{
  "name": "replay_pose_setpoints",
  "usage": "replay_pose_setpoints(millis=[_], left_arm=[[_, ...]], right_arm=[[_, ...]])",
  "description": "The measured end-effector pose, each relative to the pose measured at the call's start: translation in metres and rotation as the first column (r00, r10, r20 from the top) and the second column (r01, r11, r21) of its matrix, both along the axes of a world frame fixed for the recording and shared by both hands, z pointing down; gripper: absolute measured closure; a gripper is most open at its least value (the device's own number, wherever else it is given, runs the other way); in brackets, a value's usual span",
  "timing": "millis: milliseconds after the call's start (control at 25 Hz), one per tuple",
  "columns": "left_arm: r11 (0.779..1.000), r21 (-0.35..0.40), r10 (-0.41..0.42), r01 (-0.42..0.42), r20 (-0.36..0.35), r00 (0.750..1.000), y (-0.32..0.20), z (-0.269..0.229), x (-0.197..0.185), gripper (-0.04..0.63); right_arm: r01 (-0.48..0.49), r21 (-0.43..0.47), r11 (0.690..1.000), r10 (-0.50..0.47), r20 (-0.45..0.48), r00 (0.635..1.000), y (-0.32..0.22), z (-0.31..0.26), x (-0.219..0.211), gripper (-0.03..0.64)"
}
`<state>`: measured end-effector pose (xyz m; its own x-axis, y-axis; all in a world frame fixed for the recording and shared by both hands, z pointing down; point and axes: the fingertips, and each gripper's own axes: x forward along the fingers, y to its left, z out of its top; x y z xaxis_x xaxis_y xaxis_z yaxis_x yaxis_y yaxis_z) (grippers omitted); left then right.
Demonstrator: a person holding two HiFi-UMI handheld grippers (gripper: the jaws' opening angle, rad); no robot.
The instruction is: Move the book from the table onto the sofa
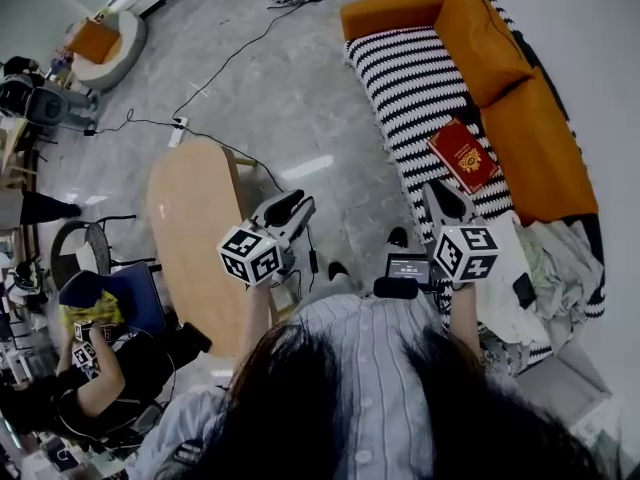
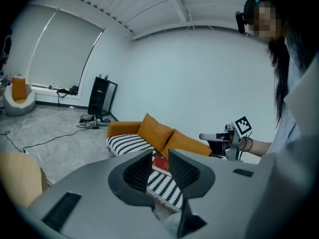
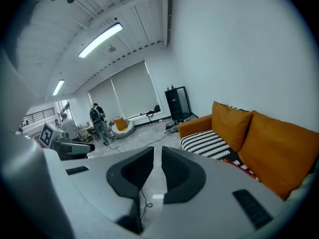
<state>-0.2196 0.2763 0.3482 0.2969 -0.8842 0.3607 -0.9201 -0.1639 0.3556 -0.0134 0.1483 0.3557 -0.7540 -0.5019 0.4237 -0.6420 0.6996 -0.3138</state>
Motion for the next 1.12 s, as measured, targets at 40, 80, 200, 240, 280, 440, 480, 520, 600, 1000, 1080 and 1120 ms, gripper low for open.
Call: replay_pose_setpoints(millis=[40, 80, 200, 240, 280, 440, 480, 520, 600, 1000, 1080, 1120], left_arm=[[1.0, -0.008, -0.002, 0.002, 0.0, 1.0, 0.011, 0.003, -0.005, 0.486], [1.0, -0.013, -0.005, 0.005, -0.001, 1.0, 0.021, 0.004, -0.009, 0.486], [1.0, -0.024, -0.014, 0.014, -0.004, 1.0, 0.048, 0.01, -0.021, 0.486], [1.0, -0.027, -0.016, 0.016, -0.006, 1.0, 0.055, 0.012, -0.023, 0.486], [0.999, -0.03, -0.018, 0.018, -0.008, 1.0, 0.063, 0.014, -0.025, 0.486], [1.0, -0.024, -0.018, 0.018, -0.015, 1.0, 0.085, 0.019, -0.03, 0.486], [1.0, -0.02, -0.016, 0.016, -0.016, 1.0, 0.088, 0.02, -0.03, 0.486], [1.0, -0.017, -0.013, 0.013, -0.017, 1.0, 0.09, 0.02, -0.03, 0.486], [1.0, -0.01, -0.003, 0.003, -0.023, 1.0, 0.093, 0.022, -0.027, 0.486], [1.0, -0.002, 0.021, -0.021, -0.017, 1.0, 0.11, 0.027, -0.014, 0.486], [1.0, -0.003, 0.012, -0.012, -0.02, 1.0, 0.117, 0.029, -0.017, 0.486], [1.0, -0.002, 0.008, -0.009, -0.024, 1.0, 0.119, 0.029, -0.017, 0.486]], right_arm=[[0.002, 0.0, 1.0, -0.002, -0.001, 1.0, 0.008, 0.0, -0.005, 0.556], [0.004, -0.001, 1.0, -0.004, -0.003, 1.0, 0.016, 0.001, -0.01, 0.557], [-0.003, -0.002, 1.0, 0.003, -0.003, 1.0, 0.038, 0.001, -0.019, 0.557], [-0.006, -0.002, 1.0, 0.006, 0.001, 1.0, 0.045, 0.001, -0.022, 0.557], [-0.006, -0.001, 1.0, 0.006, 0.006, 1.0, 0.052, 0.0, -0.024, 0.557], [0.001, 0.01, 1.0, -0.001, 0.003, 1.0, 0.078, 0.0, -0.031, 0.557], [0.002, 0.013, 1.0, -0.002, 0.0, 1.0, 0.083, 0.0, -0.031, 0.557], [0.001, 0.015, 1.0, -0.001, -0.003, 1.0, 0.087, 0.0, -0.031, 0.557], [-0.002, 0.018, 1.0, 0.003, -0.011, 1.0, 0.095, 0.0, -0.028, 0.558], [-0.022, 0.018, 1.0, 0.024, -0.063, 0.998, 0.115, 0.007, -0.012, 0.569], [-0.022, 0.024, 0.999, 0.024, -0.072, 0.997, 0.12, 0.007, -0.012, 0.569], [-0.022, 0.028, 0.999, 0.024, -0.075, 0.997, 0.122, 0.007, -0.012, 0.569]])
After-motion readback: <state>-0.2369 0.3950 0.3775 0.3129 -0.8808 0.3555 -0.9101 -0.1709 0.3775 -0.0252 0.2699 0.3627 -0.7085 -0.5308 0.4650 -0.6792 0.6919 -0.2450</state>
